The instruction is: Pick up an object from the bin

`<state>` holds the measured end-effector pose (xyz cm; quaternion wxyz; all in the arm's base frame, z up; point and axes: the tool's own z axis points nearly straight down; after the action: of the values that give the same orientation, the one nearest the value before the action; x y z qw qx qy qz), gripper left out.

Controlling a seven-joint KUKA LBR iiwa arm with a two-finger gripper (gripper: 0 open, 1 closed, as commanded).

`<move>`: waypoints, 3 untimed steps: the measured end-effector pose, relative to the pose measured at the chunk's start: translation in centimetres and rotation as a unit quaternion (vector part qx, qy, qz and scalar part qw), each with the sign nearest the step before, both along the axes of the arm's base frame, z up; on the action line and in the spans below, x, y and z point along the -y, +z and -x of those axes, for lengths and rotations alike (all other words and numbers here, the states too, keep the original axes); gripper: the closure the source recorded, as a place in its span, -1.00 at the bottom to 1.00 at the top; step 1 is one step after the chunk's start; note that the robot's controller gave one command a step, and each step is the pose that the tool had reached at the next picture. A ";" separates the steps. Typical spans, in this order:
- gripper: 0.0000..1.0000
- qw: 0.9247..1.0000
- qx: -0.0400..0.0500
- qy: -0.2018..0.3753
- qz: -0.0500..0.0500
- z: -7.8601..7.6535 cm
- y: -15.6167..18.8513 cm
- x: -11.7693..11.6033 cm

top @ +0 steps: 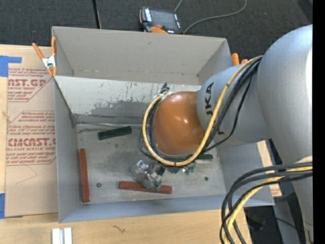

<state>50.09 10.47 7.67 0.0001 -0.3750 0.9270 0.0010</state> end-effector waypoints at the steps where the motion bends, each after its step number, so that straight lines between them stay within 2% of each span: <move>1: -1.00 1.000 0.000 0.000 0.000 0.0 0.0 0.0; 2: 1.00 1.000 0.000 0.000 0.000 0.0 0.0 0.0; 3: -1.00 1.000 0.001 0.000 -0.001 0.0 0.0 0.0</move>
Offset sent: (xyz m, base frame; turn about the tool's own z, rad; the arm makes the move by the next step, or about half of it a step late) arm 0.0000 0.0000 0.0000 0.0000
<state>50.11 10.51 7.66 0.0008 -0.3748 0.9271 0.0013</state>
